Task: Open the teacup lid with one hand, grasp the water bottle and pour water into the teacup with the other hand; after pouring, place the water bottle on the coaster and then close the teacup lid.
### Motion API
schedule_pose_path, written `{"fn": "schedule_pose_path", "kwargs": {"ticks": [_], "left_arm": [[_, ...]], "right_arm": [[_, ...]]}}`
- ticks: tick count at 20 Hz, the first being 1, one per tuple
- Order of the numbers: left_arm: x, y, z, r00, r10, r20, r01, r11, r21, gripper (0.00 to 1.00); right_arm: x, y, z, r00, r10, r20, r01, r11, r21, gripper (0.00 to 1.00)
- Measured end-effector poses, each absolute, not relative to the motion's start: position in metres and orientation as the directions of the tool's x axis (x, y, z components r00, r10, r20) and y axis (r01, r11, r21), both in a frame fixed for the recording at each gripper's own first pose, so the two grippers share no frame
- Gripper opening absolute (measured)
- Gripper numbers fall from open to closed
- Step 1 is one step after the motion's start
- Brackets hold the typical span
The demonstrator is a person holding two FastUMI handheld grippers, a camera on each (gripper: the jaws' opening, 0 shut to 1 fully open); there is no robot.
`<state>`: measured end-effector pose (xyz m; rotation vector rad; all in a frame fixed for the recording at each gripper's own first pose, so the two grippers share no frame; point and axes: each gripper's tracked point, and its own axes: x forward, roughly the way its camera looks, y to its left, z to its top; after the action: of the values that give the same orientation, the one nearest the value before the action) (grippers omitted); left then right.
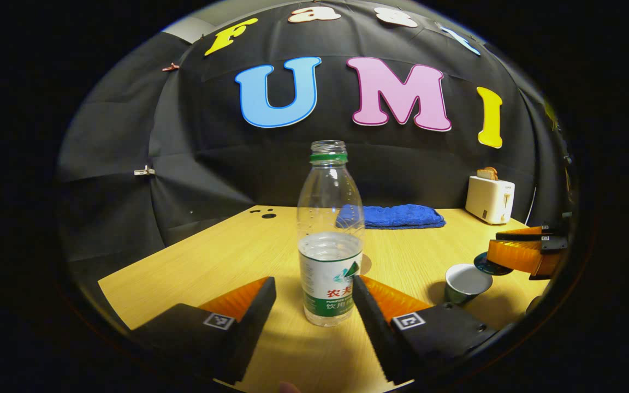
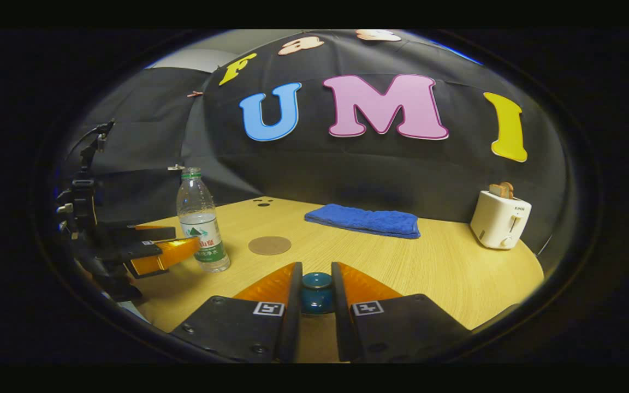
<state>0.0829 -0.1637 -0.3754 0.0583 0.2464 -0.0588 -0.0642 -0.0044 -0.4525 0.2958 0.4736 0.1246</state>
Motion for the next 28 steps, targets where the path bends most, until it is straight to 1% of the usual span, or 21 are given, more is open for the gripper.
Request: {"fn": "schedule_pose_path", "kwargs": {"ticks": [1, 4, 5, 6, 7, 8, 9, 10, 11, 12, 13, 16, 17, 18, 23, 24, 25, 26, 28], "left_arm": [[0.084, -0.165, -0.375, 0.969, -0.047, -0.242, 0.062, 0.997, 0.053, 0.75], [0.086, -0.17, -0.373, 0.971, -0.034, -0.237, 0.051, 0.997, 0.066, 0.51], [0.085, -0.172, -0.373, 0.971, -0.03, -0.238, 0.048, 0.996, 0.069, 0.45], [0.086, -0.173, -0.373, 0.971, -0.025, -0.24, 0.043, 0.996, 0.073, 0.43], [0.086, -0.174, -0.375, 0.97, -0.019, -0.242, 0.04, 0.996, 0.078, 0.43], [0.087, -0.175, -0.374, 0.971, -0.015, -0.24, 0.035, 0.996, 0.082, 0.43], [0.086, -0.175, -0.373, 0.971, -0.017, -0.237, 0.036, 0.996, 0.079, 0.44], [0.087, -0.175, -0.373, 0.972, -0.017, -0.235, 0.036, 0.997, 0.074, 0.46], [0.088, -0.175, -0.375, 0.971, -0.019, -0.239, 0.037, 0.997, 0.071, 0.53], [0.089, -0.174, -0.377, 0.97, -0.018, -0.24, 0.036, 0.997, 0.069, 0.57], [0.089, -0.171, -0.377, 0.971, -0.013, -0.24, 0.031, 0.997, 0.069, 0.61], [0.089, -0.165, -0.376, 0.972, -0.02, -0.233, 0.033, 0.998, 0.052, 0.67], [0.09, -0.165, -0.379, 0.971, -0.024, -0.236, 0.037, 0.998, 0.051, 0.71], [0.09, -0.165, -0.381, 0.97, -0.029, -0.241, 0.044, 0.997, 0.056, 0.71], [0.097, -0.17, -0.386, 0.967, -0.036, -0.252, 0.062, 0.993, 0.096, 0.75], [0.1, -0.169, -0.386, 0.967, -0.028, -0.252, 0.054, 0.994, 0.099, 0.77], [0.105, -0.169, -0.387, 0.967, -0.026, -0.254, 0.052, 0.994, 0.099, 0.8], [0.108, -0.171, -0.387, 0.966, -0.028, -0.255, 0.055, 0.994, 0.097, 0.81], [0.116, -0.177, -0.39, 0.963, -0.04, -0.267, 0.066, 0.994, 0.091, 0.86]], "right_arm": [[-0.063, -0.005, -0.452, 0.884, 0.189, -0.427, -0.054, 0.95, 0.308, 0.3], [-0.062, -0.003, -0.449, 0.888, 0.203, -0.413, -0.07, 0.947, 0.314, 0.31], [-0.061, -0.003, -0.448, 0.888, 0.208, -0.41, -0.075, 0.946, 0.317, 0.31], [-0.061, -0.002, -0.448, 0.888, 0.213, -0.407, -0.082, 0.945, 0.317, 0.3], [-0.06, -0.002, -0.447, 0.891, 0.214, -0.401, -0.087, 0.946, 0.312, 0.26], [-0.059, -0.003, -0.447, 0.893, 0.217, -0.395, -0.093, 0.946, 0.31, 0.31], [-0.058, -0.004, -0.446, 0.893, 0.218, -0.394, -0.093, 0.946, 0.312, 0.26], [-0.059, -0.005, -0.446, 0.894, 0.218, -0.392, -0.091, 0.944, 0.318, 0.31], [-0.059, -0.006, -0.445, 0.895, 0.219, -0.388, -0.092, 0.943, 0.32, 0.26], [-0.059, -0.006, -0.444, 0.897, 0.219, -0.385, -0.096, 0.945, 0.313, 0.31], [-0.059, -0.006, -0.444, 0.895, 0.222, -0.387, -0.102, 0.946, 0.307, 0.31], [-0.058, -0.011, -0.437, 0.904, 0.216, -0.368, -0.101, 0.946, 0.308, 0.3], [-0.057, -0.013, -0.436, 0.908, 0.209, -0.364, -0.097, 0.948, 0.303, 0.26], [-0.057, -0.014, -0.435, 0.91, 0.205, -0.359, -0.094, 0.948, 0.303, 0.3], [-0.059, -0.013, -0.437, 0.91, 0.21, -0.356, -0.099, 0.947, 0.305, 0.3], [-0.059, -0.012, -0.435, 0.911, 0.214, -0.353, -0.103, 0.946, 0.306, 0.26], [-0.059, -0.011, -0.435, 0.911, 0.217, -0.349, -0.109, 0.946, 0.305, 0.26], [-0.057, -0.01, -0.436, 0.91, 0.221, -0.351, -0.112, 0.946, 0.304, 0.3], [-0.056, -0.009, -0.442, 0.902, 0.229, -0.365, -0.116, 0.945, 0.307, 0.3]]}}
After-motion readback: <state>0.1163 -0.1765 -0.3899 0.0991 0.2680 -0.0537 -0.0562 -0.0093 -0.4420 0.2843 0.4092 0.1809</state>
